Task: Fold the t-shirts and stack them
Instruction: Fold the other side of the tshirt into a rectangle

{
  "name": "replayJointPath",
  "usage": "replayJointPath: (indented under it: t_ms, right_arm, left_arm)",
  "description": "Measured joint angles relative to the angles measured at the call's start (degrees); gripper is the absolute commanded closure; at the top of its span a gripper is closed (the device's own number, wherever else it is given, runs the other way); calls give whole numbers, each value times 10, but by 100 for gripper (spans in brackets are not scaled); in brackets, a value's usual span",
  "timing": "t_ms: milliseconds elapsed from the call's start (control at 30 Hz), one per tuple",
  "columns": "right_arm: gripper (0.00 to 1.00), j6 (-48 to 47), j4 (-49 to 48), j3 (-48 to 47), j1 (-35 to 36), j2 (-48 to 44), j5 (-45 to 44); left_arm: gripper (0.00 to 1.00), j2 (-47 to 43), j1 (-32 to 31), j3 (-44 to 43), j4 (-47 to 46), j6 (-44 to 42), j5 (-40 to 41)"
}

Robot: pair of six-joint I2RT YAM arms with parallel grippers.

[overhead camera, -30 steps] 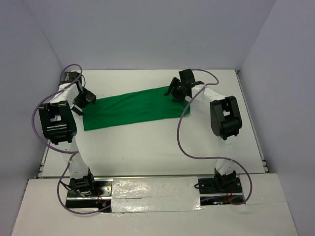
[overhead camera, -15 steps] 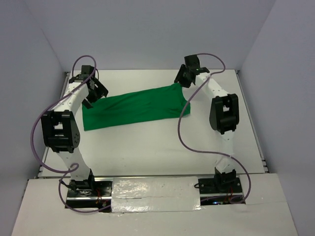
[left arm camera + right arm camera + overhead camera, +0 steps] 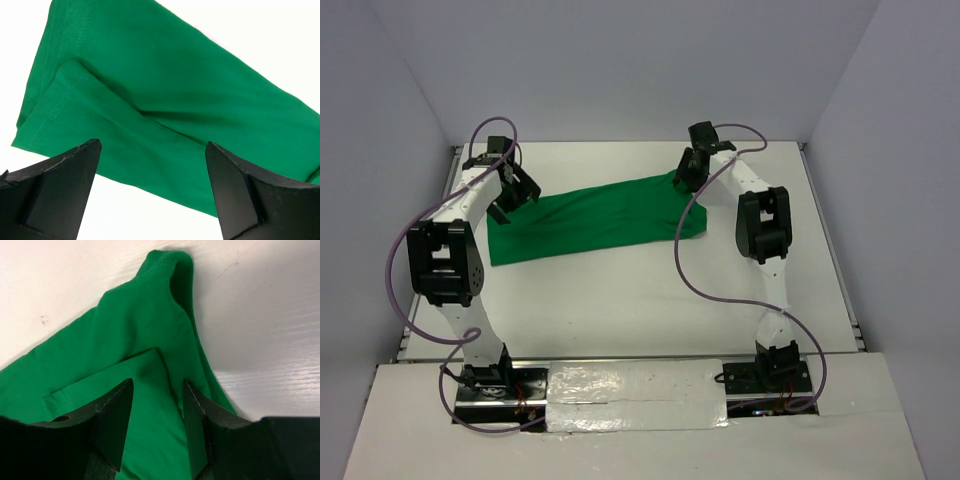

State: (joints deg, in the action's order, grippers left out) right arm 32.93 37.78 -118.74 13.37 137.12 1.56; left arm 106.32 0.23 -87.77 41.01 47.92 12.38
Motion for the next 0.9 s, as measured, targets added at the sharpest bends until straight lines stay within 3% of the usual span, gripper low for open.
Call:
replayJointPath:
  t_ms: [367,467,633,900]
  right_arm:
    - [59,0,-7,10,11,1,19]
    - [68,1,-7,10,16,1,19]
    - [100,3,-9,10,17,1,17]
    - [100,6,-40,42,18,-8,2]
  left_arm:
    - [1,14,0,0,6,0,-1]
    - [1,14,0,0,8,0,-1]
    - [1,15,0,0,9,0,-1]
    - [1,15,0,0,9,0,-1]
